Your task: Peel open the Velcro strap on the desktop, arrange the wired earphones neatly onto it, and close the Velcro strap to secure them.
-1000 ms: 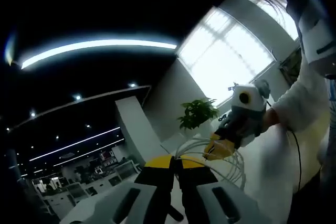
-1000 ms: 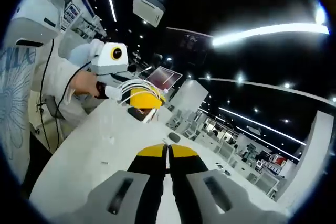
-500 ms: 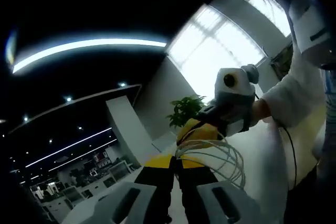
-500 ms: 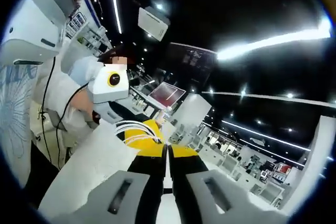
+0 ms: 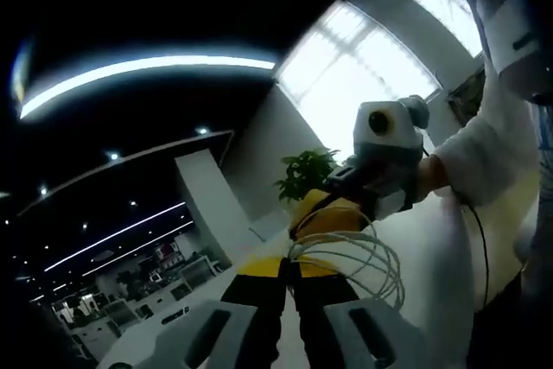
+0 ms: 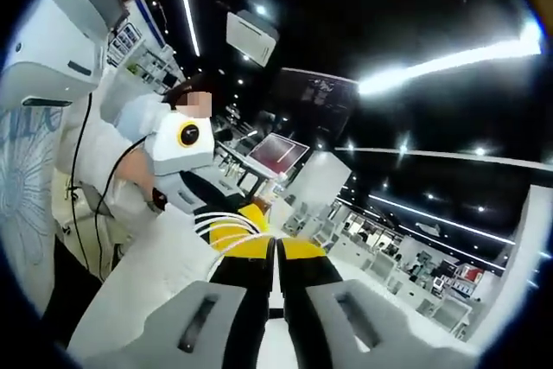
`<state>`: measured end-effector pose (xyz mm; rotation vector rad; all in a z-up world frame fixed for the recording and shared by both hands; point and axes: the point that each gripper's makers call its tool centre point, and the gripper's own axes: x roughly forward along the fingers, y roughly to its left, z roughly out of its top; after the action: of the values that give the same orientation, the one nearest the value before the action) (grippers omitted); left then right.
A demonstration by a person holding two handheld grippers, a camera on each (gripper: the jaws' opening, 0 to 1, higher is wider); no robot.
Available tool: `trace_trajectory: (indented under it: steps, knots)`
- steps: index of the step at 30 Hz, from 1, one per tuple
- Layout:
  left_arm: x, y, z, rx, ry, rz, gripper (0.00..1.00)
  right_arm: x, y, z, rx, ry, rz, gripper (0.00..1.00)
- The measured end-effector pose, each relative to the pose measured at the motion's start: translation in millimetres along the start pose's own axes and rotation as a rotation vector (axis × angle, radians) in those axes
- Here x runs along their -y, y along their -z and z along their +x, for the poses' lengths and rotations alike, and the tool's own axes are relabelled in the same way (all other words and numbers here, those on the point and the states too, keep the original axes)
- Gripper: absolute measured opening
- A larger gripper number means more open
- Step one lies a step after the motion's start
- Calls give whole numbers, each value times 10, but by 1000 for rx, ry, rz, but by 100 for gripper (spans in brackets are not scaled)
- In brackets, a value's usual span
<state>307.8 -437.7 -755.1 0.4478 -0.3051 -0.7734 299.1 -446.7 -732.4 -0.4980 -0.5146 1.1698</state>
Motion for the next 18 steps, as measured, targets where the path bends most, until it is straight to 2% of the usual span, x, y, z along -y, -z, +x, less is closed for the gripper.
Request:
trace_trajectory:
  steps: [6, 18]
  knots:
    - [31, 33, 23, -19, 7, 14, 9, -63, -53, 55, 18, -27, 11, 4]
    - [39, 39, 13, -16, 13, -21, 9, -35, 33, -2, 6, -16, 39, 4]
